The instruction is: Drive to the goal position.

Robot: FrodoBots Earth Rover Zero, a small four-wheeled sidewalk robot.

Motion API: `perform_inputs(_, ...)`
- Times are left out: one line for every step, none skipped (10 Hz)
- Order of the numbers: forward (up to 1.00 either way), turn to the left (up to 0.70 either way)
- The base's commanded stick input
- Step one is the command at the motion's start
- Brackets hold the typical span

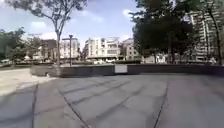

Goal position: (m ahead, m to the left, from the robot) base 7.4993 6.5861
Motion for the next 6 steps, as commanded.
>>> perform_inputs(0.03, 0.00)
perform_inputs(0.36, 0.00)
perform_inputs(0.70, 0.00)
perform_inputs(0.70, 0.34)
perform_inputs(0.70, 0.35)
perform_inputs(0.70, 0.35)
